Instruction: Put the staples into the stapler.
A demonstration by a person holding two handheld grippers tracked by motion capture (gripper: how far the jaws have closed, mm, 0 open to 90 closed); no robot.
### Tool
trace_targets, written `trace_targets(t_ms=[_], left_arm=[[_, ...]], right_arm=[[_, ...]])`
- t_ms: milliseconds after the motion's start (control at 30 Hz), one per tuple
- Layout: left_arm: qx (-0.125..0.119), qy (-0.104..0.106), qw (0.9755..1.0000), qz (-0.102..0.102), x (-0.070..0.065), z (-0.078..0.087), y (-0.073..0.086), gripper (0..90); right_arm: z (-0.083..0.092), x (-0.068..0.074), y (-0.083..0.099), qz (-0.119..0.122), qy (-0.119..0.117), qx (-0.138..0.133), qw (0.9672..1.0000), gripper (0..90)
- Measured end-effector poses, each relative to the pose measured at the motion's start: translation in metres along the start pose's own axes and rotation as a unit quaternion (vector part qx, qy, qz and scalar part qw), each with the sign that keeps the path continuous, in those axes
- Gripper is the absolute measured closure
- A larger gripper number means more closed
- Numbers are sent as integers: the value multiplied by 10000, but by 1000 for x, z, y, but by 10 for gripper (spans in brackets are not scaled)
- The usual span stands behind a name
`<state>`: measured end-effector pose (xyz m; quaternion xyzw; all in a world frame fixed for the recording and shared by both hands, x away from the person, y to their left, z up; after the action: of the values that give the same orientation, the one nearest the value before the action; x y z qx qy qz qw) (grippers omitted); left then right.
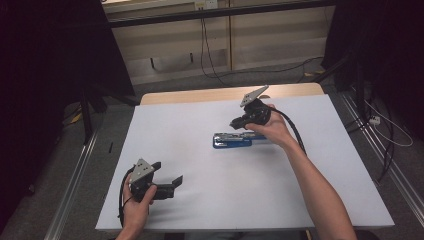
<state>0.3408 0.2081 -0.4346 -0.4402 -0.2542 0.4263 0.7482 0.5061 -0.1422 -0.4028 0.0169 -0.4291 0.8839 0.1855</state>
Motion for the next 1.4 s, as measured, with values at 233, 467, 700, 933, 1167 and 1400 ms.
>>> trace_targets(t_ms=[233, 467, 700, 933, 1167, 1400], left_arm=[[21, -11, 10000, -38, -1, 0, 0, 36], [11, -28, 10000, 0, 1, -1, 0, 36], [0, -20, 10000, 0, 0, 0, 0, 36], [-4, -15, 10000, 0, 0, 0, 0, 36], [-16, -23, 10000, 11, 0, 0, 0, 36], [-11, -4, 10000, -7, 1, 1, 0, 37]], right_arm=[[-6, 0, -5, -4, -26, -15, 10000, 789], [-7, -5, -4, -73, -18, 54, 10000, 790], [-16, -4, -6, 28, -112, 176, 9998, 790], [-25, -4, -7, 44, -225, 216, 9995, 790], [-35, -3, -7, 113, -332, 308, 9989, 789], [-42, -4, -9, 116, -465, 291, 9984, 789]])
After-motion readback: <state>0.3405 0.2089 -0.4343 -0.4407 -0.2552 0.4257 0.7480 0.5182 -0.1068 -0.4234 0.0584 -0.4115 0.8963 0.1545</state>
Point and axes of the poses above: each handheld gripper's, and its own axes: z roughly backward along the jaws, y roughly out of its underside, x roughly to its left, the point moved 2 cm from there along -z, roughly forward along the jaws, and after that the axes turned 12 degrees about -y, right-handed, at the moved point
